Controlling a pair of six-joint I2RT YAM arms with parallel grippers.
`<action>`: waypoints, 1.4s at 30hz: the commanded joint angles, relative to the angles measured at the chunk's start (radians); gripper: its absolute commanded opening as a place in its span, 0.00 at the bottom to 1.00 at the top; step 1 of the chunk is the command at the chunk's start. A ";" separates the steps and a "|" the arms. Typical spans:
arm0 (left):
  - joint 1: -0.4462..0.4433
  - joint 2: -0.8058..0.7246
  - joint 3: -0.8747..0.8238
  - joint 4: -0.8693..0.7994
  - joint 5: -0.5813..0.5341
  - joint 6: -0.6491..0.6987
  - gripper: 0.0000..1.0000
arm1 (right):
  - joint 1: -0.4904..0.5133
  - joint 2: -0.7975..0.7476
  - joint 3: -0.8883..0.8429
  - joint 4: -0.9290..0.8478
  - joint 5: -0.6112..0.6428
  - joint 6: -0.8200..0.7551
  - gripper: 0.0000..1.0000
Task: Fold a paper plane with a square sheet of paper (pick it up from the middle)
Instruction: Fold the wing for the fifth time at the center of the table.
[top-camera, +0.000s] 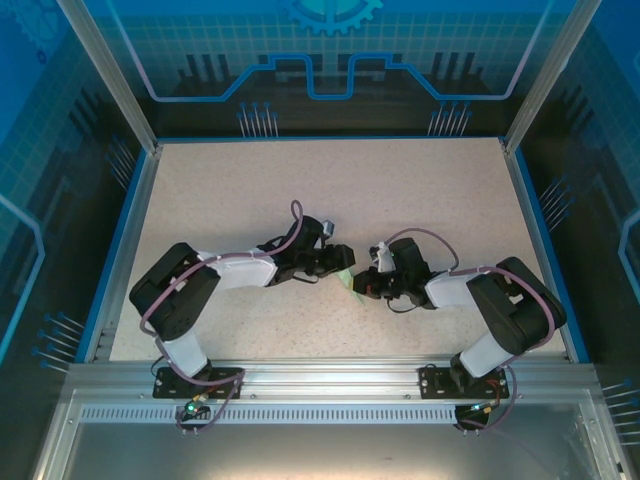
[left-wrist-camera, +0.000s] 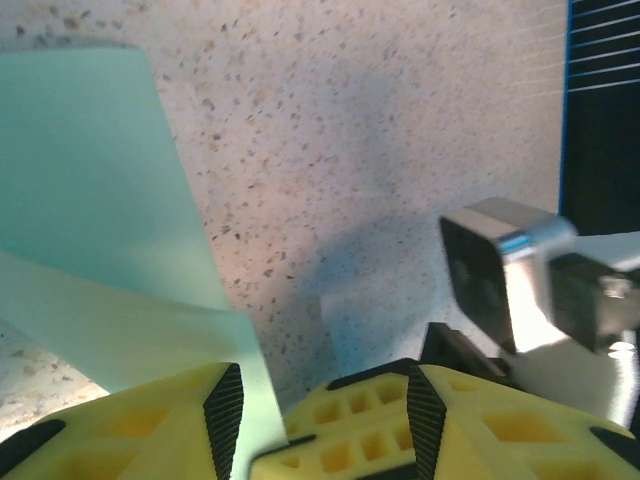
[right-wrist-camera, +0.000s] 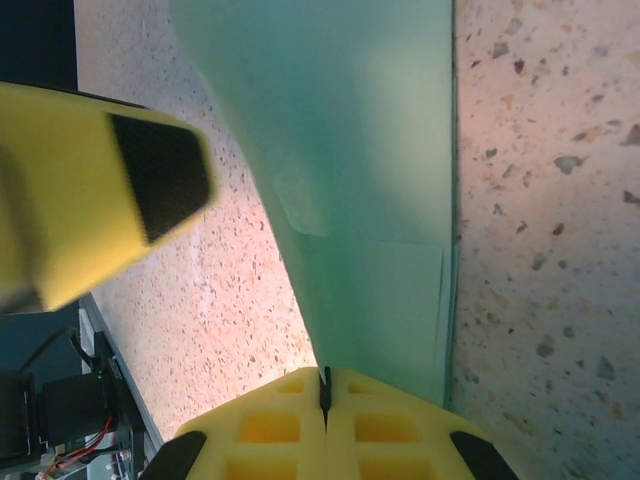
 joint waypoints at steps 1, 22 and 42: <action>0.004 0.050 0.041 0.013 0.040 0.034 0.51 | -0.015 -0.003 -0.013 0.025 -0.019 0.013 0.04; 0.005 0.127 0.083 -0.028 0.041 0.048 0.46 | -0.007 -0.049 0.044 -0.170 0.037 -0.088 0.19; 0.004 0.125 0.099 -0.039 0.043 0.052 0.45 | 0.030 -0.084 0.155 -0.430 0.179 -0.276 0.44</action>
